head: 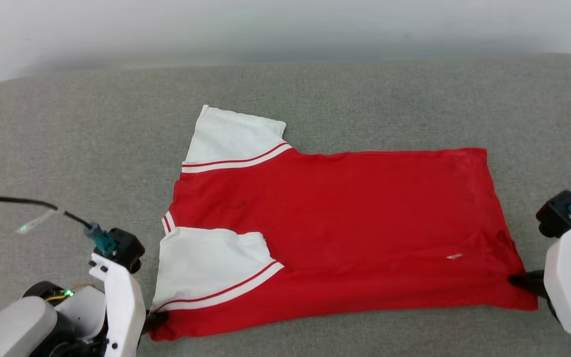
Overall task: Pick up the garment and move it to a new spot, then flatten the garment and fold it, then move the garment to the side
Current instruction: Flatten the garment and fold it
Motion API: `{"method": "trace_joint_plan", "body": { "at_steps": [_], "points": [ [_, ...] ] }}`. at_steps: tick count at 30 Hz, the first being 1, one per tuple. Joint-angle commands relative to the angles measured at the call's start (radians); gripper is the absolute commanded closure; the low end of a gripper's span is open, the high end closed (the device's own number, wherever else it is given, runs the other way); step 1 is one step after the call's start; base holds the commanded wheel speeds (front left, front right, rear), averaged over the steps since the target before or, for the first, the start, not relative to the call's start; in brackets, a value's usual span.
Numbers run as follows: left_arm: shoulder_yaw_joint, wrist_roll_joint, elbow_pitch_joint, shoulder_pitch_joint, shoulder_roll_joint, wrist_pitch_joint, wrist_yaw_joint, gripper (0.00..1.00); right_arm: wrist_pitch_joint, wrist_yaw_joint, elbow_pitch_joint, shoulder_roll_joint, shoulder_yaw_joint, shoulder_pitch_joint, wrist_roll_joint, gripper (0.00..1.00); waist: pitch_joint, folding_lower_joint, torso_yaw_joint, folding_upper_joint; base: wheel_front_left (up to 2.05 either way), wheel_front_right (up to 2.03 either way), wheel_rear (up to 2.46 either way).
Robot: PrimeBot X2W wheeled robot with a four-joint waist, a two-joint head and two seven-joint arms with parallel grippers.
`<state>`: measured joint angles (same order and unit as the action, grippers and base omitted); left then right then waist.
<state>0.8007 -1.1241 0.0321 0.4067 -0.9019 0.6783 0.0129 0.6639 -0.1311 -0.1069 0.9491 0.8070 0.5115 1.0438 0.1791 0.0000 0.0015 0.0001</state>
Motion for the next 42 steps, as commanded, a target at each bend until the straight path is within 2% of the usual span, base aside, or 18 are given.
{"method": "trace_joint_plan", "body": {
  "at_steps": [1,6,10,11,12,13,14,19,25,29,34,37,42],
  "points": [
    [-0.001,-0.002,0.001,-0.015,-0.008,-0.006,-0.005,1.0,-0.002,0.001,-0.003,0.005,-0.003,-0.02,0.0,1.0,0.006,0.0,-0.002,-0.0001,0.0,0.0,0.0],
    [0.01,-0.004,-0.034,-0.051,0.014,-0.035,-0.016,1.0,-0.025,0.001,-0.055,-0.052,-0.018,-0.055,-0.026,1.0,0.033,0.0,-0.009,-0.0001,0.0,0.0,0.0],
    [0.014,0.015,-0.087,-0.043,0.033,-0.058,-0.008,1.0,-0.053,0.001,-0.125,-0.114,-0.022,-0.063,-0.056,1.0,0.042,0.0,-0.009,-0.0001,0.0,0.0,0.0],
    [0.013,0.018,-0.096,-0.037,0.038,-0.064,-0.006,0.67,-0.064,0.001,-0.138,-0.125,-0.025,-0.064,-0.06,1.0,0.042,0.0,-0.008,-0.0001,0.0,0.0,0.0],
    [0.008,0.025,-0.102,-0.026,0.041,-0.073,-0.004,0.0,-0.08,0.001,-0.147,-0.135,-0.029,-0.066,-0.064,0.67,0.039,0.0,-0.006,-0.0001,0.0,0.0,0.0],
    [0.003,0.024,-0.104,-0.019,0.043,-0.079,0.0,0.0,-0.092,0.001,-0.152,-0.142,-0.034,-0.068,-0.065,0.18,0.035,0.0,-0.004,-0.0001,0.0,0.0,0.0],
    [-0.001,0.029,-0.103,-0.011,0.04,-0.085,0.002,0.0,-0.105,0.001,-0.15,-0.146,-0.037,-0.07,-0.064,0.0,0.03,0.0,-0.002,-0.0001,0.0,0.0,0.0],
    [-0.039,0.046,-0.08,0.031,0.018,-0.116,-0.004,0.0,-0.242,0.001,-0.11,-0.132,-0.087,-0.056,-0.121,0.0,0.005,0.0,0.001,-0.0001,0.0,0.0,0.0],
    [-0.099,0.095,-0.055,0.109,-0.001,-0.184,-0.024,0.0,-0.496,0.001,-0.077,-0.174,-0.245,-0.058,-0.248,0.0,-0.002,0.0,-0.012,-0.0001,0.0,0.0,0.0],
    [-0.123,0.148,-0.067,0.18,0.01,-0.223,-0.036,0.0,-0.665,0.001,-0.065,-0.259,-0.406,-0.085,-0.374,0.0,0.017,0.0,-0.031,-0.0001,0.0,0.0,0.0],
    [-0.146,0.181,-0.108,0.297,0.038,-0.222,-0.032,0.0,-0.815,0.001,0.014,-0.388,-0.603,-0.156,-0.551,0.0,0.067,0.0,-0.052,-0.0001,0.0,0.0,0.0],
    [-0.154,0.196,-0.132,0.38,0.051,-0.198,-0.023,0.0,-0.869,0.001,0.083,-0.471,-0.697,-0.207,-0.64,0.0,0.114,0.0,-0.067,-0.0001,0.0,0.0,0.0],
    [-0.157,0.183,-0.177,0.53,0.076,-0.092,-0.003,0.0,-0.907,0.001,0.201,-0.583,-0.779,-0.288,-0.766,0.0,0.204,0.0,-0.088,-0.0001,0.0,0.0,0.0]
  ]
}}
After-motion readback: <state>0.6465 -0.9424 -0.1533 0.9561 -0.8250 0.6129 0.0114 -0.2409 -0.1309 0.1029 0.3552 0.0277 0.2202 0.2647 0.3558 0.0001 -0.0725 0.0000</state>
